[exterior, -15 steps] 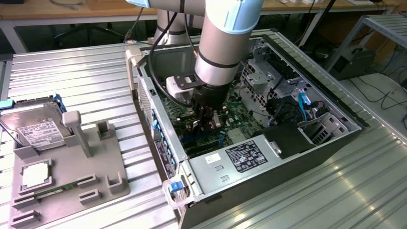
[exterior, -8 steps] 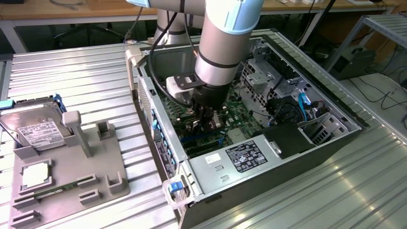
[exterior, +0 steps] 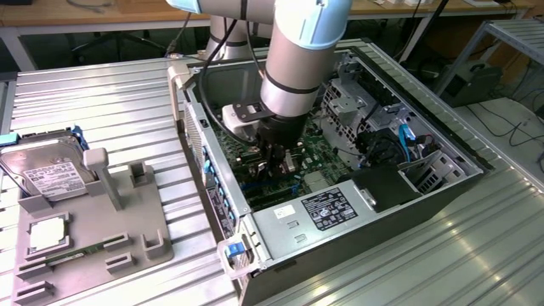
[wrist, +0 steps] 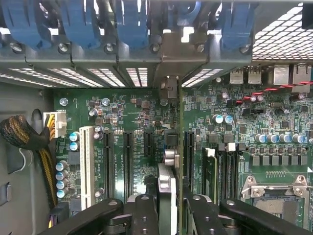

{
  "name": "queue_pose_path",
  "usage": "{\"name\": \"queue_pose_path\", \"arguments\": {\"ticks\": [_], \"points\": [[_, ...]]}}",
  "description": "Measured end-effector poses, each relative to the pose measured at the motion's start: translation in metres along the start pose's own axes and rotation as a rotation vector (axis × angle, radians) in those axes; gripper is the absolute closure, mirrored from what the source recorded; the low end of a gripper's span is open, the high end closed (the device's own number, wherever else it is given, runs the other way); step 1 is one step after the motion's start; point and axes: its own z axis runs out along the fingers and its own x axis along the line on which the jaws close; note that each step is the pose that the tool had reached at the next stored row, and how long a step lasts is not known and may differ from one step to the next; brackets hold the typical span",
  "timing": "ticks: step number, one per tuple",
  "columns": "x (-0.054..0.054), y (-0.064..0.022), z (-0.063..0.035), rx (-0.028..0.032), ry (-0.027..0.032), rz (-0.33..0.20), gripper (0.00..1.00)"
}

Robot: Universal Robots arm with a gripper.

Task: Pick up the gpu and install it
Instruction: 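Insert the gpu into the slot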

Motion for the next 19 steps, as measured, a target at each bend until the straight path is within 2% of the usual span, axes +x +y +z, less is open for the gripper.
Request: {"name": "queue_pose_path", "arguments": {"ticks": [1, 2, 5, 6, 7, 12, 19], "points": [[0.0, 0.0015, 0.0004, -0.0005, 0.0, 0.0, 0.72], [0.0, 0.0016, 0.0069, 0.0, 0.0, 0.0, 0.72], [0.0, 0.0017, 0.0072, 0.0016, -0.0019, 0.0, 0.72], [0.0, 0.0018, 0.005, 0.0011, -0.0002, 0.0, 0.71], [0.0, 0.0018, 0.0034, 0.0014, -0.0004, 0.0, 0.64], [0.0, 0.0021, -0.0104, 0.0044, 0.0, 0.0, 0.64], [-0.001, 0.0027, -0.0371, 0.0111, -0.0001, 0.0, 0.64]]}}
